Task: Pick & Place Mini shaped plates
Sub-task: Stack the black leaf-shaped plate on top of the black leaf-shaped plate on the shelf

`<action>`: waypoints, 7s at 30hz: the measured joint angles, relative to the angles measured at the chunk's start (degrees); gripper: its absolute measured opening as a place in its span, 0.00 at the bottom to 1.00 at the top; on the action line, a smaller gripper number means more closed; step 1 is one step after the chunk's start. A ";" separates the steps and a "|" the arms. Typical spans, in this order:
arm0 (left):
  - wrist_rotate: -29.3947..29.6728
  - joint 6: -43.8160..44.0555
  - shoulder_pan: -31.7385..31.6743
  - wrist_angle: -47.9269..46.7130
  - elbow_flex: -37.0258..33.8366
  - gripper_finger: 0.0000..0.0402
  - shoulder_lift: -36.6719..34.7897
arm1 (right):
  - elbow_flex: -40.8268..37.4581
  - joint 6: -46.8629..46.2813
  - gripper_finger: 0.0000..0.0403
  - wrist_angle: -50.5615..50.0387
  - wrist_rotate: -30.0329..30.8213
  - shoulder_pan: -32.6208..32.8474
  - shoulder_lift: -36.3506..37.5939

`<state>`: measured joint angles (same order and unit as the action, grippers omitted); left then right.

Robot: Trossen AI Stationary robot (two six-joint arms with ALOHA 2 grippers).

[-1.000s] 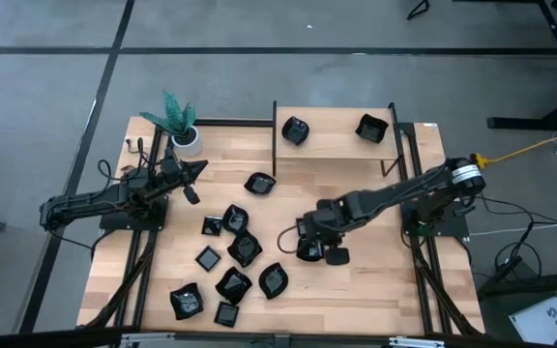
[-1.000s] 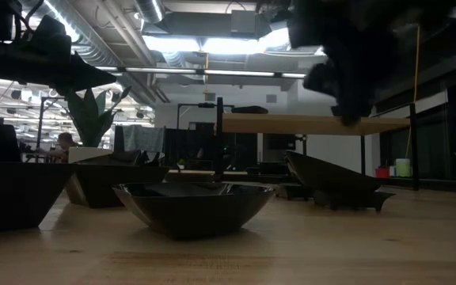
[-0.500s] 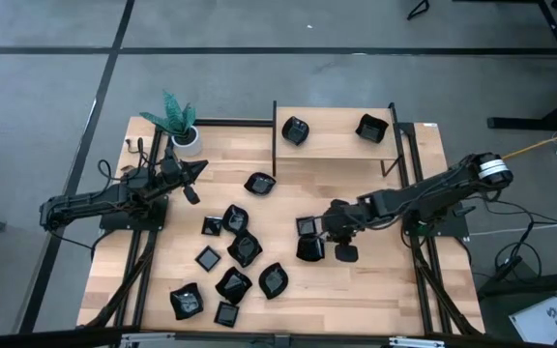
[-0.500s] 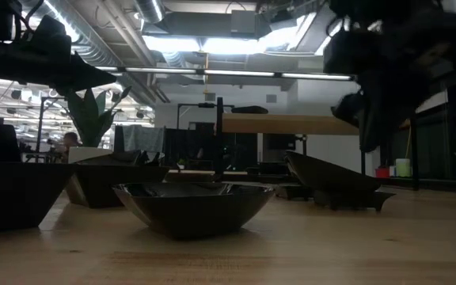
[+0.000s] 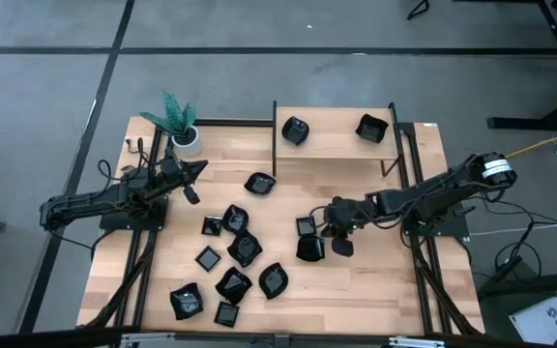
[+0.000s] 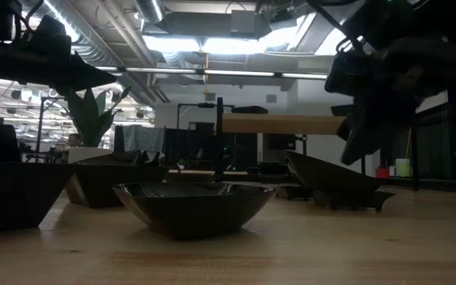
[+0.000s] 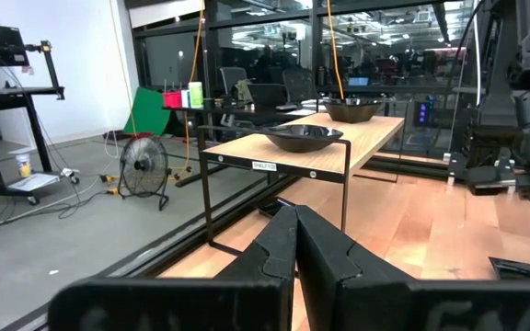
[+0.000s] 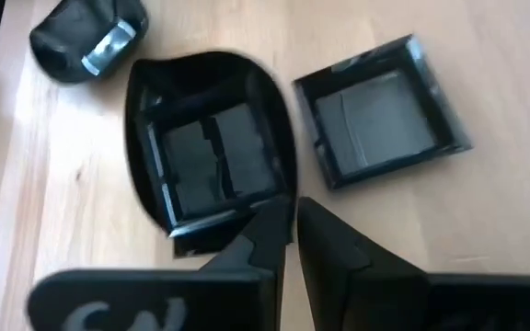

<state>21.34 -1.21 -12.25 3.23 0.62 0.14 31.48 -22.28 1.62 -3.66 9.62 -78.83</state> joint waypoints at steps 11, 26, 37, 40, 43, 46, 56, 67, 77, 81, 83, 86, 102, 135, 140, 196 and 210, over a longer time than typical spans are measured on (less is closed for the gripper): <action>0.01 0.00 0.00 -0.01 0.00 0.01 -0.02 | 0.00 -3.33 0.08 -0.16 -2.53 -0.85 -2.69; -0.02 0.00 0.00 0.01 0.02 0.01 0.00 | 0.04 -3.18 0.16 2.78 -4.04 -0.85 -3.65; -0.01 0.00 -0.01 0.01 0.02 0.01 -0.01 | 0.05 -2.46 0.36 2.76 -2.40 -0.85 -3.65; 0.01 0.00 -0.01 0.00 0.01 0.01 -0.01 | 0.07 -1.30 0.36 2.77 -2.37 -0.85 -3.93; 0.01 0.00 0.00 0.01 0.00 0.01 0.00 | 0.09 -0.81 0.34 2.79 -2.38 -0.85 -5.14; 0.01 0.00 -0.02 -0.01 0.01 0.01 -0.02 | 0.09 -0.16 0.34 2.76 -2.38 -0.85 -6.53; 0.01 -0.02 0.00 0.01 0.00 0.01 0.00 | 0.09 0.23 0.32 2.87 -2.38 -0.83 -7.13; 0.01 0.00 -0.02 0.02 0.01 0.01 -0.02 | 0.09 0.40 0.07 3.03 -2.40 -0.83 -7.13; 0.01 0.00 -0.02 0.00 0.02 0.01 0.00 | 0.09 1.58 0.02 5.80 -2.52 -0.83 -7.13; 0.01 0.00 -0.01 0.00 0.00 0.01 0.00 | 0.09 1.73 0.01 6.41 -2.53 -0.83 -7.03; -0.01 0.00 -0.01 -0.01 0.01 0.01 0.00 | 0.09 1.72 0.02 6.95 -2.53 -0.83 -6.91; 0.01 0.00 -0.01 0.00 0.02 0.01 0.00 | 0.09 1.76 0.01 8.00 -2.52 -0.83 -6.91; 0.01 0.00 -0.02 -0.01 0.00 0.01 0.00 | 0.11 3.18 0.01 10.83 2.91 -0.80 -6.91; 0.01 0.00 -0.01 0.02 0.01 0.01 -0.01 | 1.92 -1.87 0.01 8.27 -0.98 -2.09 -6.88; -0.01 -0.02 -0.02 0.02 0.01 0.01 -0.01 | 1.92 -5.64 0.01 5.06 -1.69 -1.88 -8.73; 0.01 0.00 -0.01 -0.01 0.02 0.01 0.00 | 12.37 7.10 0.24 -8.79 2.50 -1.46 -10.05; 0.01 0.00 -0.01 -0.01 0.01 0.01 -0.01 | 12.35 7.42 0.21 -7.30 1.93 -1.44 -14.12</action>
<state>21.34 -1.21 -12.26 3.22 0.63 0.13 43.83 -14.86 -5.67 -1.74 8.19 -92.95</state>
